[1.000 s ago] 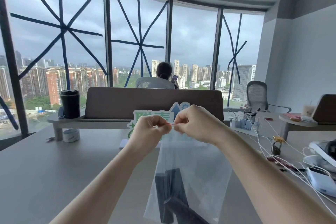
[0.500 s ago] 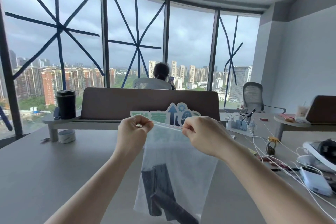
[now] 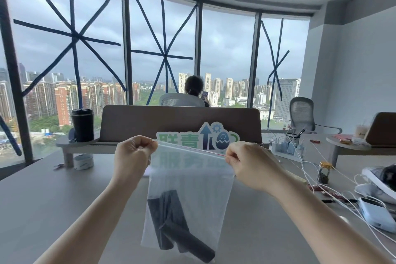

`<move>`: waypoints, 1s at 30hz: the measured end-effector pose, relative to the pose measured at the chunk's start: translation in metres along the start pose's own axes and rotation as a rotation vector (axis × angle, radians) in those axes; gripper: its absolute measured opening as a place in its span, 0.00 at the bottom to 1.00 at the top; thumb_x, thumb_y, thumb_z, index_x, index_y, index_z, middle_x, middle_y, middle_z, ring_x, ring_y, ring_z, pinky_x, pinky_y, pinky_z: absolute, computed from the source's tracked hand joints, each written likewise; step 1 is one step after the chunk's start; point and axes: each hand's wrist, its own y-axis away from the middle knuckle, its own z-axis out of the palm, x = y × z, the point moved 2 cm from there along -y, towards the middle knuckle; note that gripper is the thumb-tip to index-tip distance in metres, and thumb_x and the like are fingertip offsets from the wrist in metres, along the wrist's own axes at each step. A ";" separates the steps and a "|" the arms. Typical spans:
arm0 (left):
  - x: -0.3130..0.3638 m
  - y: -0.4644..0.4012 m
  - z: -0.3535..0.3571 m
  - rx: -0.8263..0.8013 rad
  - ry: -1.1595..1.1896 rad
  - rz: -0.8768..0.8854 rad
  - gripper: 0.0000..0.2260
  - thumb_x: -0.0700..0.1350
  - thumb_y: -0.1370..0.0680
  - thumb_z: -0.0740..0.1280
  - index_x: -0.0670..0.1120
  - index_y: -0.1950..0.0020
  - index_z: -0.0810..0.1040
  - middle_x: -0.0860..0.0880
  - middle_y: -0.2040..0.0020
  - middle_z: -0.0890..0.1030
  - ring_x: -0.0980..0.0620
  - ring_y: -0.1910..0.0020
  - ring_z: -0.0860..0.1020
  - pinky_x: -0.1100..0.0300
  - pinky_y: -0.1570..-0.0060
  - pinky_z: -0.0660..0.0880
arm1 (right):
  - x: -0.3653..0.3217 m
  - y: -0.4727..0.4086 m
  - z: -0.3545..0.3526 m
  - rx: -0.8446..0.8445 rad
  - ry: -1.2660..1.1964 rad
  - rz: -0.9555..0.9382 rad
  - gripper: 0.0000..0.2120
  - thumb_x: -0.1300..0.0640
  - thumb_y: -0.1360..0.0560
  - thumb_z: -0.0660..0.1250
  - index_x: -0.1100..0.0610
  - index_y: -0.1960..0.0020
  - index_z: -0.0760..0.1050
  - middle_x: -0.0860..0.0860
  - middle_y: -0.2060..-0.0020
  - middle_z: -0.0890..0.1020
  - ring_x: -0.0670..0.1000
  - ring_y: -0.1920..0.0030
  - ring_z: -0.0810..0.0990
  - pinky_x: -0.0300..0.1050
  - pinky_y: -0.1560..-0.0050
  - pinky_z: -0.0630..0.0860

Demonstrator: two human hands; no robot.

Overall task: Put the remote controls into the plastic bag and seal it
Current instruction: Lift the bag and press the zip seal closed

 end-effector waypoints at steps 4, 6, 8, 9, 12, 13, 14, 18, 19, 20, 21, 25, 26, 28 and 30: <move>0.002 -0.004 -0.010 -0.006 0.015 0.006 0.06 0.35 0.28 0.70 0.39 0.65 0.79 0.46 0.75 0.68 0.53 0.79 0.63 0.65 0.78 0.62 | -0.005 -0.002 -0.001 -0.019 -0.042 -0.003 0.08 0.58 0.22 0.61 0.53 0.59 0.74 0.45 0.60 0.77 0.54 0.56 0.79 0.50 0.52 0.76; 0.002 -0.007 -0.015 0.003 0.029 0.005 0.06 0.35 0.28 0.70 0.39 0.65 0.78 0.45 0.74 0.68 0.52 0.79 0.63 0.65 0.78 0.61 | -0.010 -0.005 -0.003 -0.007 -0.037 -0.015 0.08 0.57 0.22 0.61 0.53 0.60 0.72 0.49 0.58 0.80 0.55 0.56 0.79 0.51 0.52 0.76; 0.003 -0.010 -0.021 0.011 0.027 0.012 0.06 0.36 0.27 0.70 0.39 0.65 0.78 0.45 0.74 0.68 0.52 0.79 0.63 0.65 0.77 0.61 | -0.016 -0.008 -0.003 0.019 -0.020 -0.025 0.09 0.55 0.21 0.60 0.52 0.60 0.71 0.51 0.57 0.81 0.56 0.56 0.78 0.51 0.52 0.76; 0.003 -0.011 -0.024 0.013 0.028 0.016 0.06 0.36 0.27 0.70 0.38 0.64 0.78 0.45 0.73 0.68 0.52 0.79 0.63 0.65 0.78 0.61 | -0.020 -0.009 -0.003 0.029 -0.009 -0.029 0.10 0.54 0.21 0.60 0.52 0.61 0.71 0.51 0.57 0.81 0.57 0.56 0.78 0.51 0.53 0.76; 0.002 -0.016 -0.035 0.029 0.049 0.025 0.05 0.35 0.27 0.69 0.35 0.62 0.77 0.45 0.74 0.67 0.52 0.79 0.63 0.65 0.79 0.60 | -0.032 -0.010 -0.003 0.054 0.031 -0.042 0.12 0.52 0.20 0.61 0.51 0.62 0.68 0.49 0.61 0.77 0.54 0.60 0.75 0.48 0.58 0.71; 0.001 -0.018 -0.041 0.038 0.058 0.026 0.05 0.35 0.27 0.69 0.35 0.62 0.77 0.45 0.75 0.67 0.52 0.79 0.63 0.65 0.79 0.61 | -0.036 -0.010 -0.003 0.068 0.026 -0.050 0.13 0.52 0.20 0.61 0.50 0.63 0.67 0.47 0.63 0.76 0.53 0.61 0.74 0.47 0.59 0.70; -0.001 -0.020 -0.046 0.044 0.064 0.025 0.05 0.35 0.27 0.69 0.35 0.62 0.77 0.47 0.76 0.68 0.52 0.79 0.64 0.65 0.80 0.61 | -0.039 -0.013 -0.002 0.084 0.007 -0.058 0.13 0.52 0.20 0.62 0.50 0.63 0.67 0.47 0.64 0.76 0.53 0.61 0.74 0.48 0.59 0.71; -0.020 -0.037 -0.070 0.033 0.029 -0.037 0.05 0.36 0.26 0.68 0.39 0.62 0.77 0.49 0.76 0.73 0.53 0.80 0.70 0.63 0.79 0.67 | -0.049 -0.047 0.026 0.144 -0.102 -0.076 0.13 0.52 0.21 0.66 0.53 0.63 0.71 0.49 0.69 0.79 0.55 0.65 0.77 0.52 0.61 0.76; -0.027 -0.046 -0.075 0.030 0.008 -0.070 0.05 0.37 0.25 0.67 0.41 0.61 0.77 0.48 0.74 0.74 0.53 0.79 0.73 0.62 0.78 0.70 | -0.053 -0.063 0.039 0.137 -0.129 -0.068 0.13 0.52 0.21 0.66 0.55 0.63 0.72 0.49 0.71 0.78 0.55 0.66 0.77 0.53 0.62 0.77; -0.035 -0.056 -0.080 0.025 -0.009 -0.104 0.04 0.37 0.25 0.67 0.41 0.60 0.77 0.47 0.71 0.75 0.53 0.78 0.76 0.61 0.77 0.74 | -0.058 -0.082 0.053 0.113 -0.158 -0.050 0.13 0.52 0.22 0.67 0.56 0.63 0.73 0.49 0.72 0.77 0.56 0.67 0.78 0.53 0.62 0.78; -0.043 -0.069 -0.085 0.023 -0.019 -0.133 0.04 0.36 0.24 0.66 0.41 0.58 0.77 0.46 0.67 0.76 0.53 0.76 0.79 0.61 0.75 0.77 | -0.064 -0.102 0.067 0.084 -0.190 -0.032 0.13 0.53 0.22 0.67 0.58 0.62 0.75 0.49 0.72 0.77 0.56 0.66 0.78 0.54 0.61 0.79; -0.069 -0.132 -0.114 0.053 0.010 -0.175 0.08 0.33 0.23 0.62 0.43 0.59 0.75 0.45 0.59 0.78 0.49 0.68 0.83 0.58 0.69 0.81 | -0.097 -0.181 0.112 0.053 -0.357 0.034 0.11 0.54 0.23 0.68 0.60 0.61 0.79 0.53 0.66 0.84 0.55 0.65 0.80 0.56 0.56 0.82; -0.070 -0.147 -0.122 0.080 0.029 -0.172 0.09 0.32 0.23 0.61 0.44 0.60 0.75 0.45 0.59 0.78 0.48 0.67 0.83 0.58 0.68 0.82 | -0.108 -0.197 0.117 0.074 -0.399 0.033 0.11 0.55 0.23 0.68 0.60 0.60 0.79 0.54 0.67 0.85 0.53 0.67 0.80 0.55 0.56 0.82; -0.073 -0.171 -0.140 0.163 0.073 -0.167 0.12 0.30 0.24 0.59 0.44 0.60 0.75 0.45 0.59 0.79 0.50 0.68 0.83 0.58 0.65 0.82 | -0.130 -0.218 0.126 0.119 -0.486 0.003 0.10 0.56 0.23 0.69 0.60 0.61 0.80 0.53 0.68 0.85 0.51 0.68 0.81 0.54 0.56 0.82; -0.077 -0.186 -0.158 0.237 0.081 -0.152 0.14 0.29 0.24 0.59 0.44 0.61 0.76 0.45 0.61 0.80 0.49 0.67 0.82 0.59 0.64 0.82 | -0.147 -0.229 0.139 0.123 -0.535 -0.033 0.10 0.56 0.24 0.70 0.59 0.61 0.80 0.52 0.69 0.85 0.49 0.70 0.80 0.51 0.57 0.82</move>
